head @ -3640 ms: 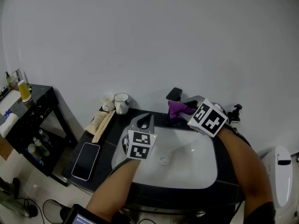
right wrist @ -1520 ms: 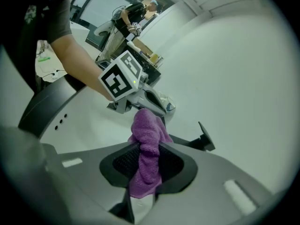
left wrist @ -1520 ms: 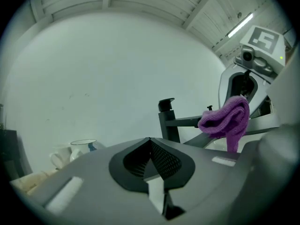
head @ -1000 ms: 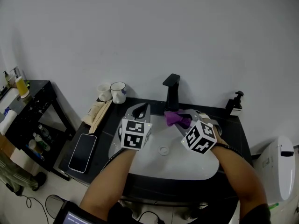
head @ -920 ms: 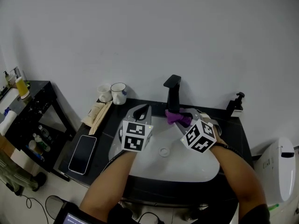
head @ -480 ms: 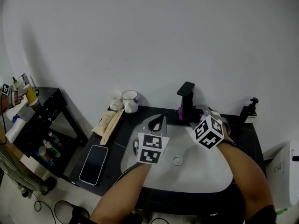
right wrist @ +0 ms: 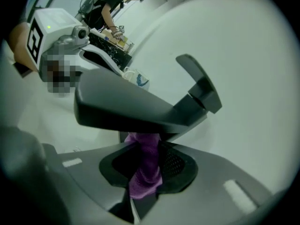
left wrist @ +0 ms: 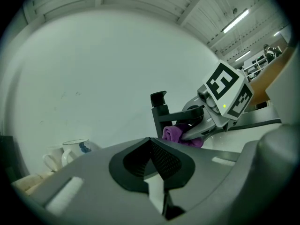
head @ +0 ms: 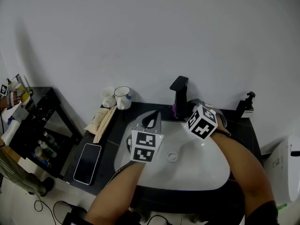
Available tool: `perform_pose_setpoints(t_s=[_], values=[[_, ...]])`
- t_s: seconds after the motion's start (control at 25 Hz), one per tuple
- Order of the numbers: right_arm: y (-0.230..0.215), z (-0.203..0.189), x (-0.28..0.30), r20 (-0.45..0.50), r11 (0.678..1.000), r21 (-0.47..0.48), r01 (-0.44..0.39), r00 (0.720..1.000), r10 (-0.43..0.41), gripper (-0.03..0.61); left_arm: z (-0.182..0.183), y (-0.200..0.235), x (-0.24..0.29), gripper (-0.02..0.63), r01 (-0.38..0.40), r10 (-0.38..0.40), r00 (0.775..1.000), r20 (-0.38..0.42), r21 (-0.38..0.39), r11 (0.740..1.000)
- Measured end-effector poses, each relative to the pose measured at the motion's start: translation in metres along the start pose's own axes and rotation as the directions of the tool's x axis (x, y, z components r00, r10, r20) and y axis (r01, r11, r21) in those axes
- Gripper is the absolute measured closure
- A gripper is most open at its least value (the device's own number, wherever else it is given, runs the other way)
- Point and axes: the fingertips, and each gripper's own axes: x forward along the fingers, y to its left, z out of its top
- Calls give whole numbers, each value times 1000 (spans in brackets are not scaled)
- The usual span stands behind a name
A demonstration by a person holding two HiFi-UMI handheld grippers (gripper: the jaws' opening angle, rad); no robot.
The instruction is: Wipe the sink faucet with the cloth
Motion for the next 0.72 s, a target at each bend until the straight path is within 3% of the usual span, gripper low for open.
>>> perform_pose_setpoints(t_s=[0.24, 0.72], values=[[20, -21, 18, -92, 998, -39, -54, 994, 50, 482, 1, 0, 1, 595, 1, -1, 1000, 3, 4, 1000], [38, -24, 13, -108, 994, -64, -89, 991, 82, 485, -1, -2, 4, 597, 13, -13, 1000, -4, -1, 1000]])
